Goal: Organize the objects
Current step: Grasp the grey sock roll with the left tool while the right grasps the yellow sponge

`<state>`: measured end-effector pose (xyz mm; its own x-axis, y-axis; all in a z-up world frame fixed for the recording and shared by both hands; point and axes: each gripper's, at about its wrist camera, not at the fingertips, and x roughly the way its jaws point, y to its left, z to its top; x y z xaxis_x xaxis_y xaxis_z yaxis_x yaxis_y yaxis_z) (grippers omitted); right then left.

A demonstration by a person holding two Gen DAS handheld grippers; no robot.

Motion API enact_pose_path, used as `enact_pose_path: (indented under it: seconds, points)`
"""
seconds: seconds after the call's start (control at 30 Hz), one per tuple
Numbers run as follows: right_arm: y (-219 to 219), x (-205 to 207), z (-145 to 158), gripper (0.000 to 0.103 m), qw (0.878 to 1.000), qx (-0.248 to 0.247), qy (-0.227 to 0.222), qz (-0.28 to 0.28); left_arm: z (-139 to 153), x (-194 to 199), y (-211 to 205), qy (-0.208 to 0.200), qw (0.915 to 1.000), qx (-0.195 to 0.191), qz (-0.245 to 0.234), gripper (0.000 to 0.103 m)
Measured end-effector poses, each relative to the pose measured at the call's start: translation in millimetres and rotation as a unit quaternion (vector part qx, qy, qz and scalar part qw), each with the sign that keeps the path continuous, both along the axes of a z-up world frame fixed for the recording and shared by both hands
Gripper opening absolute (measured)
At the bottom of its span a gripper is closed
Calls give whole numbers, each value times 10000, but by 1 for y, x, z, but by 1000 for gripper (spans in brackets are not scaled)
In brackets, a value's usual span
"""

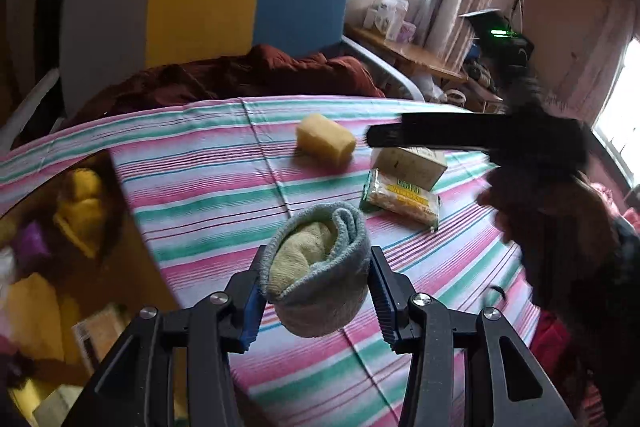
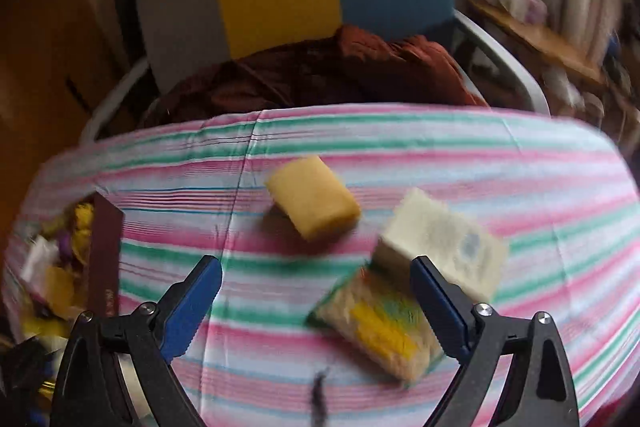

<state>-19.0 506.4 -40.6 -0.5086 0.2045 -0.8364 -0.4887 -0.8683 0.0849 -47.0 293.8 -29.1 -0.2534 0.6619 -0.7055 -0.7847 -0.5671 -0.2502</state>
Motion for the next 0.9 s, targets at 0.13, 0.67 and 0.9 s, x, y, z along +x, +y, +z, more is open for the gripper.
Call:
enact_pose_path:
  seconds: [0.13,0.67,0.9]
  points:
    - [5,-50,-15,94,9943,566,-806,405,6,-6,-25,-13,9997,40,236,48]
    - [9,-80,-52,59,9834,322,-1555,883,19,-35,-83,-146,9945,337,980,51]
    - [-15,-53,-40,58,9859,386,-1302,976,18,-35,-91,-138,9944,188,1030,50]
